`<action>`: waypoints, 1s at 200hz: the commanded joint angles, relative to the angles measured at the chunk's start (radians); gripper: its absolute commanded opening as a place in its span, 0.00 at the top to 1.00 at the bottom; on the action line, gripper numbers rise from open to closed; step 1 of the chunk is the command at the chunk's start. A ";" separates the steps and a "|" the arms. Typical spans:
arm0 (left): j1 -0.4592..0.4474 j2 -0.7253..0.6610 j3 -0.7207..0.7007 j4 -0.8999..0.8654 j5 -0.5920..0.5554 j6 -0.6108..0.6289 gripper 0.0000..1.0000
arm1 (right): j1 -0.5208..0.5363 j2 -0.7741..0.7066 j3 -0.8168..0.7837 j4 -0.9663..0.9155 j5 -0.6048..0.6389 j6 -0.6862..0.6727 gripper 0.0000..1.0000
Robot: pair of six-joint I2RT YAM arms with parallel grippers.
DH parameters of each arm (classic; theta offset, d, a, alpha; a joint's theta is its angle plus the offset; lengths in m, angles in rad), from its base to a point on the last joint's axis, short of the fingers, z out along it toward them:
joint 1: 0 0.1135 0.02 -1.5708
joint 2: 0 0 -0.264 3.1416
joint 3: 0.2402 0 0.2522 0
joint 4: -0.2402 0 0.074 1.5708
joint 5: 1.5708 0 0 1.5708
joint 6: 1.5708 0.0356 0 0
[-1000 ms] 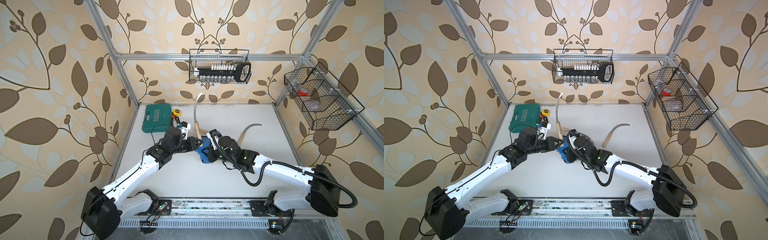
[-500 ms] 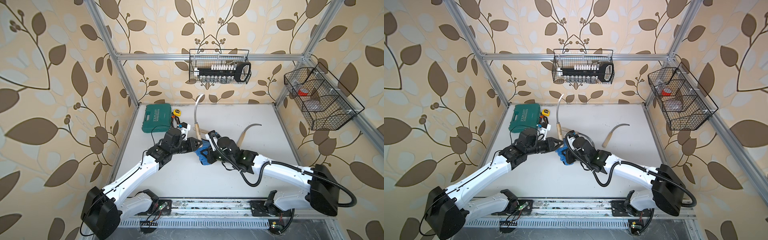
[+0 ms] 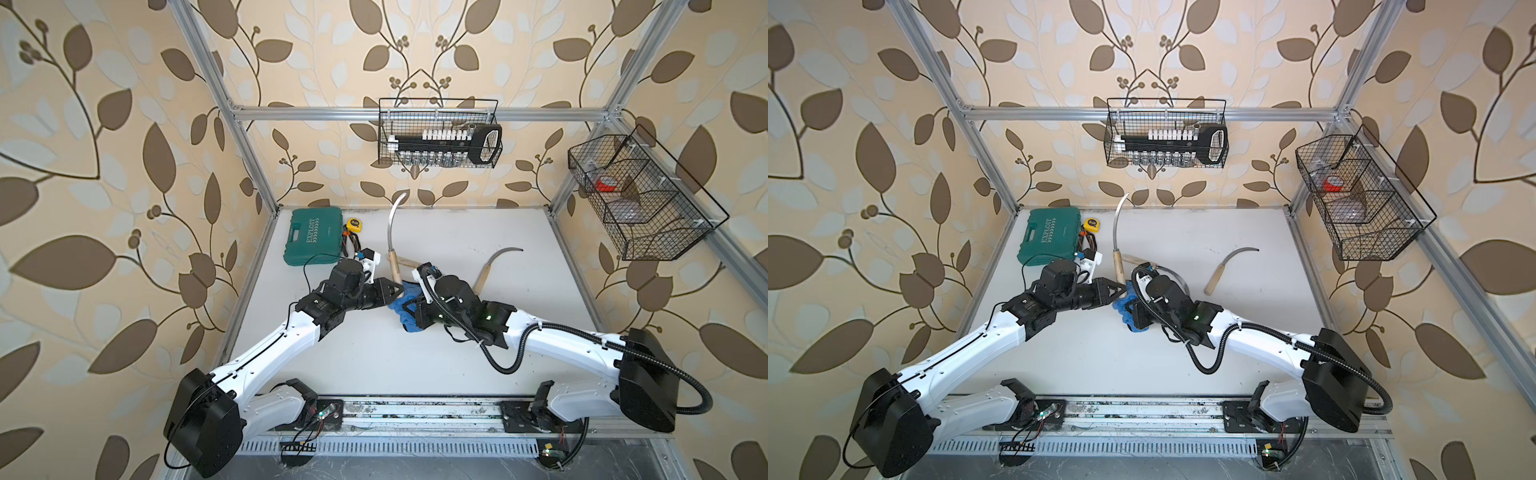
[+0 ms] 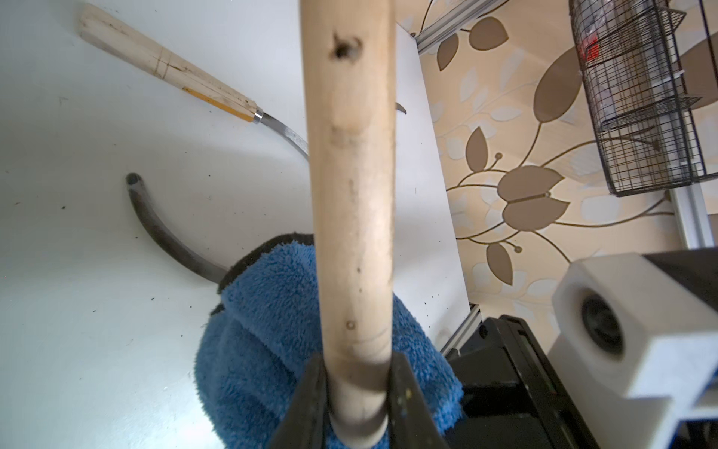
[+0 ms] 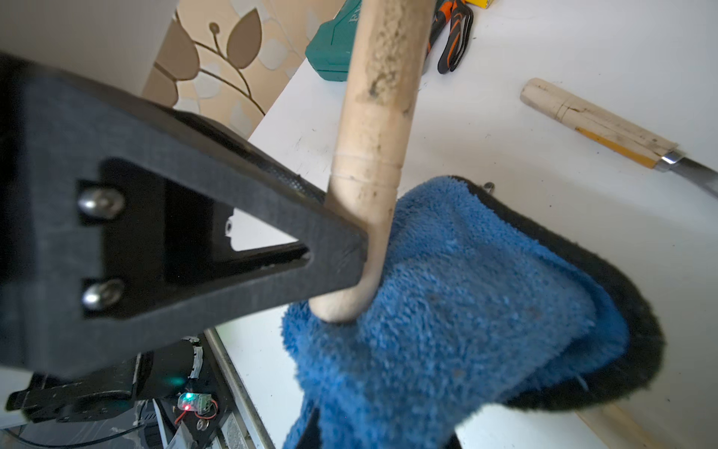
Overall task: Wipe small sickles with rags
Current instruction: Wipe the small sickle.
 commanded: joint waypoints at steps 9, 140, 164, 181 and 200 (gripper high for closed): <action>-0.023 0.006 0.009 0.006 0.028 0.023 1.00 | -0.012 -0.079 -0.041 0.089 0.030 0.016 1.00; -0.085 -0.015 0.002 0.027 0.028 0.122 1.00 | -0.283 -0.186 -0.194 0.118 -0.162 0.047 1.00; -0.089 -0.015 0.004 0.054 0.028 0.165 1.00 | -0.322 -0.209 -0.208 0.131 -0.194 0.057 1.00; -0.098 0.007 0.026 0.055 0.025 0.190 1.00 | -0.322 -0.194 -0.187 0.136 -0.222 0.070 1.00; -0.128 0.039 0.058 0.035 -0.021 0.222 1.00 | -0.320 -0.151 -0.167 0.183 -0.285 0.088 1.00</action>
